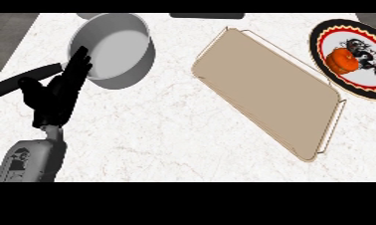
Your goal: Pick the squash from the tray and place it in the plate
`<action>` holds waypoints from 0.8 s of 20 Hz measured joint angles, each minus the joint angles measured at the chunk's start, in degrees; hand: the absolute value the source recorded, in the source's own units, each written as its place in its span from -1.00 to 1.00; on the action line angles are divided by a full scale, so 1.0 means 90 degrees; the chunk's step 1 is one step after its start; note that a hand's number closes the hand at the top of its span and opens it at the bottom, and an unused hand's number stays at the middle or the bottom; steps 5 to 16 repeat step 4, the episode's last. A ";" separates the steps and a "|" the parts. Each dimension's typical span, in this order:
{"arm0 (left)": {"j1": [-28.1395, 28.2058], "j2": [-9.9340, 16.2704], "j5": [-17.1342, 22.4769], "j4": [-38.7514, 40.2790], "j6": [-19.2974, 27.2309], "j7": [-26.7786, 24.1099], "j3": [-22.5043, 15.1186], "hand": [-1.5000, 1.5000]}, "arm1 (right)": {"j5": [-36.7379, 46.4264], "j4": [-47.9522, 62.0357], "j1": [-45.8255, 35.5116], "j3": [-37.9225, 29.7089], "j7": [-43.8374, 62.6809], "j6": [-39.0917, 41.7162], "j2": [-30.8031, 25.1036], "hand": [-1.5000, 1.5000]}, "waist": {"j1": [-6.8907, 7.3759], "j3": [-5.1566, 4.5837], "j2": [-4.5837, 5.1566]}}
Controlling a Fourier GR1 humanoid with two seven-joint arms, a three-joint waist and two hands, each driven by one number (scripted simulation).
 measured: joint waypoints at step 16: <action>0.0009 -0.0049 -0.0087 0.0006 0.0045 -0.0051 -0.0040 0.00 | 0.0073 0.0025 0.0194 0.0025 -0.0078 -0.0050 -0.0045 -1.00 | -0.0001 0.0007 0.0000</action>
